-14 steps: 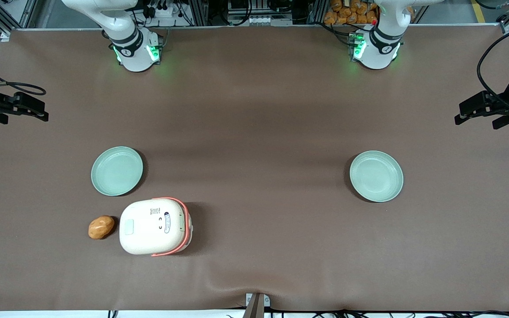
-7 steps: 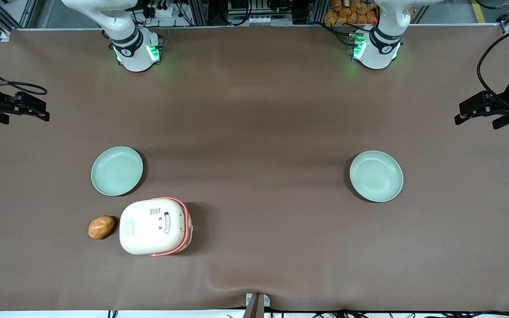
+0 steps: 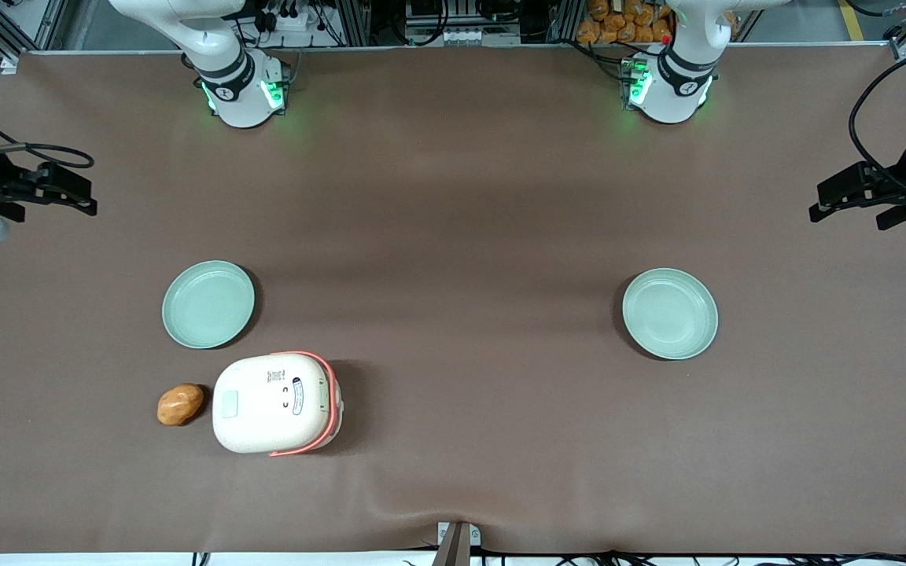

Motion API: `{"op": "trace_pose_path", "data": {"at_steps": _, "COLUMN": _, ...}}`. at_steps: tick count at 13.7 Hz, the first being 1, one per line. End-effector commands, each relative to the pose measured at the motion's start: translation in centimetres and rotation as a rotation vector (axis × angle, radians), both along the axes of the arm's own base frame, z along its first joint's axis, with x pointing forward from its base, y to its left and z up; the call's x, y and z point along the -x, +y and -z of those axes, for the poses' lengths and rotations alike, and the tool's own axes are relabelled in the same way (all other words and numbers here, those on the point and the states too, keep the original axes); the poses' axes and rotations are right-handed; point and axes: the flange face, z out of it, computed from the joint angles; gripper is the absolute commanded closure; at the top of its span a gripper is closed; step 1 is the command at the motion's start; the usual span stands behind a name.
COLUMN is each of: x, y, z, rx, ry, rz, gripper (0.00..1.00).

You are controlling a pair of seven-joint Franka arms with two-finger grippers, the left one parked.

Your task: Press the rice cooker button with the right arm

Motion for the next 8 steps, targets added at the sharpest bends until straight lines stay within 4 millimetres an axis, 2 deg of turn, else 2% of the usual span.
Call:
{"op": "trace_pose_path", "data": {"at_steps": 1, "x": -0.8, "y": 1.9, "z": 0.3, "rx": 0.014, "ry": -0.037, "rz": -0.013, "gripper": 0.0}}
{"op": "trace_pose_path", "data": {"at_steps": 4, "x": -3.6, "y": 3.4, "z": 1.9, "rx": 0.003, "ry": -0.133, "rz": -0.038, "gripper": 0.0}}
{"op": "trace_pose_path", "data": {"at_steps": 7, "x": -7.0, "y": 5.1, "z": 4.7, "rx": -0.004, "ry": -0.225, "rz": -0.072, "gripper": 0.0}}
{"op": "trace_pose_path", "data": {"at_steps": 8, "x": -8.0, "y": 6.2, "z": 5.6, "rx": -0.009, "ry": -0.257, "rz": -0.088, "gripper": 0.0}}
